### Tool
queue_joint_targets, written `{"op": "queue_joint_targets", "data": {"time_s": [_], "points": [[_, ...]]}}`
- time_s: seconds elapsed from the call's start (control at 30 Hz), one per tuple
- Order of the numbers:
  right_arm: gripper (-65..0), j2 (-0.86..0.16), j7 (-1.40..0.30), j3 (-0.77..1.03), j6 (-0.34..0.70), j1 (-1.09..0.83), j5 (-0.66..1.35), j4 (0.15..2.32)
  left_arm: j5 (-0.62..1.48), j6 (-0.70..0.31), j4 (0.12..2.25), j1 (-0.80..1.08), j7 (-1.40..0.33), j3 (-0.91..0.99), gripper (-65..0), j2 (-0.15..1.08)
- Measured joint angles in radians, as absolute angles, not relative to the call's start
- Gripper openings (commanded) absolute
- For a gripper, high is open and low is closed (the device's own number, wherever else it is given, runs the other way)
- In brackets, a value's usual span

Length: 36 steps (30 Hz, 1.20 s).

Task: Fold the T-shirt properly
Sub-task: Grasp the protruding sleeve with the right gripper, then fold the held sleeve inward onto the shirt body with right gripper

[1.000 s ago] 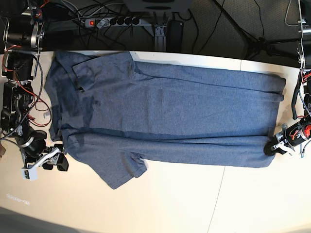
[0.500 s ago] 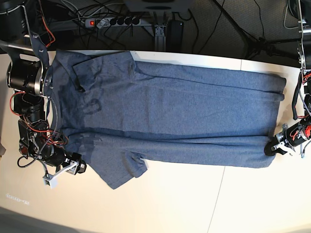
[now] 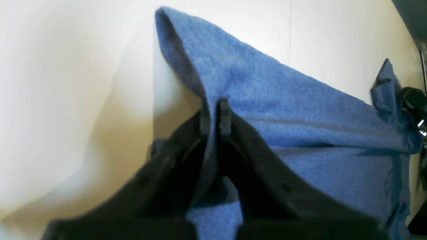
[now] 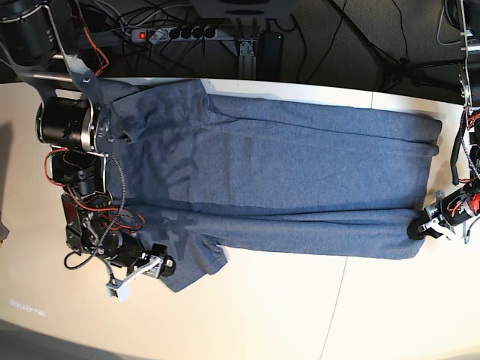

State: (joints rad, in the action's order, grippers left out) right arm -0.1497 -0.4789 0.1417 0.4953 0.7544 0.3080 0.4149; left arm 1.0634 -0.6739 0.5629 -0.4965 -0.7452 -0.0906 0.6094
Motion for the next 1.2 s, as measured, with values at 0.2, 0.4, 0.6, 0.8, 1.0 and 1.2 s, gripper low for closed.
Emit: {"op": "queue_joint_targets", "data": {"time_s": [0.2, 0.4, 0.6, 0.8, 1.0, 1.2], "points": [[-30.3, -0.125, -0.459, 0.142, 0.495, 0.757, 0.238, 0.415, 1.063, -0.674, 0.563, -0.496, -0.745, -0.091, -65.0, 0.609], [-65.0, -0.134, -0.409, 0.142, 0.495, 0.754, 0.109, 0.414, 1.064, -0.674, 0.563, -0.496, -0.744, -0.091, -65.0, 0.609], [-65.0, -0.147, -0.39, 0.142, 0.497, 0.746, 0.076, 0.434, 1.064, -0.674, 0.563, -0.496, -0.744, -0.091, -65.0, 0.609], [-65.0, -0.17, -0.424, 0.117, 0.498, 0.661, 0.06, 0.632, 1.037, -0.674, 0.563, -0.502, -0.724, -0.091, -65.0, 0.61], [-65.0, -0.271, -0.394, -0.126, 0.498, 0.497, 0.087, 0.942, 0.973, -0.674, 0.628, -0.489, -0.725, -0.091, -65.0, 0.609], [-65.0, -0.383, -0.374, -0.216, 0.498, 0.338, 0.073, 1.276, 0.973, -0.674, 0.666, -0.492, -0.717, -0.091, -65.0, 0.61]]}}
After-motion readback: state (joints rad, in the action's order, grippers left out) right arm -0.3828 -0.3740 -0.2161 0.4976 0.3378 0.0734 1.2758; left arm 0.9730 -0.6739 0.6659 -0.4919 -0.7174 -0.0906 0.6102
